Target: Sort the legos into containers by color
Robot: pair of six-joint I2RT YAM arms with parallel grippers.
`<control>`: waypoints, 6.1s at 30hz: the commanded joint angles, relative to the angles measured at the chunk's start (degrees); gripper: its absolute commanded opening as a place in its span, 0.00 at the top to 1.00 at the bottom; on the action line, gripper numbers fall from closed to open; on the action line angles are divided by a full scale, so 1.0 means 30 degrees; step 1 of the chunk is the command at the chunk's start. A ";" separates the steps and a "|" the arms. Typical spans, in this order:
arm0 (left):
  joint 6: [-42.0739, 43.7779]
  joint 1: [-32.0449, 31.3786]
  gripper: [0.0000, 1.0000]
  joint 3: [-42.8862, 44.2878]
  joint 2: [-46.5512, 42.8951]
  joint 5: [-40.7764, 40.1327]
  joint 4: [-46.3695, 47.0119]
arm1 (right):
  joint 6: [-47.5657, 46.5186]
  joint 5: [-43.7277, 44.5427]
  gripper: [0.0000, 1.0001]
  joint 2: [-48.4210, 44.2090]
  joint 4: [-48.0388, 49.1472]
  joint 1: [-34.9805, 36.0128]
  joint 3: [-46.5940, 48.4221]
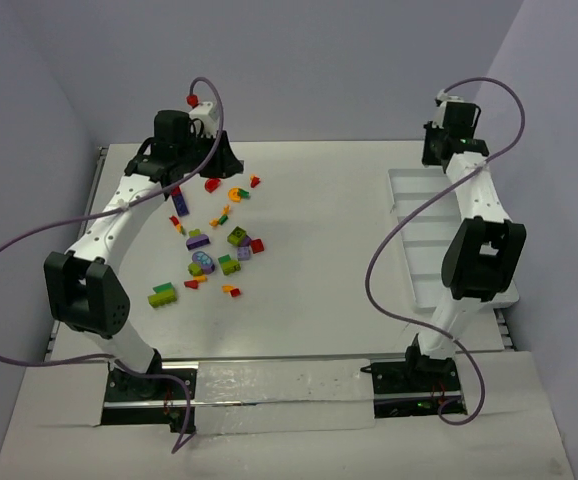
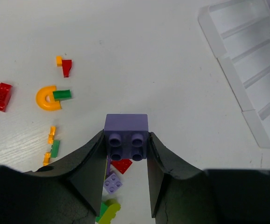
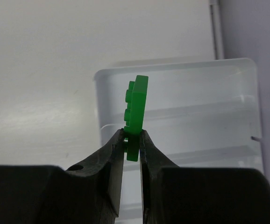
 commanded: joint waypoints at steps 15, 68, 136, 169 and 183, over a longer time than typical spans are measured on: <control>0.0140 0.1213 1.00 0.0711 0.0534 0.0257 0.0802 | 0.0062 0.0564 1.00 0.8134 -0.2054 -0.3463 0.8410; -0.5398 0.3021 1.00 -0.2249 0.0037 0.9111 0.4805 | -0.0868 -0.7946 0.16 0.1751 -0.2673 -0.1101 0.4908; -1.1493 0.3874 0.01 -0.4475 -0.0666 1.2599 0.8613 | -0.9090 -1.1195 0.86 -0.3892 -0.4344 0.8706 -0.1634; 0.1257 0.1000 0.01 0.1363 0.2263 -0.2637 -0.2410 | -0.7999 0.2771 0.85 0.8544 -0.4007 -0.4919 0.6762; 0.3665 0.0941 0.05 -0.0148 0.2295 -0.4149 -0.2796 | -0.7792 0.3023 0.39 0.8989 -0.4230 -0.4890 0.6689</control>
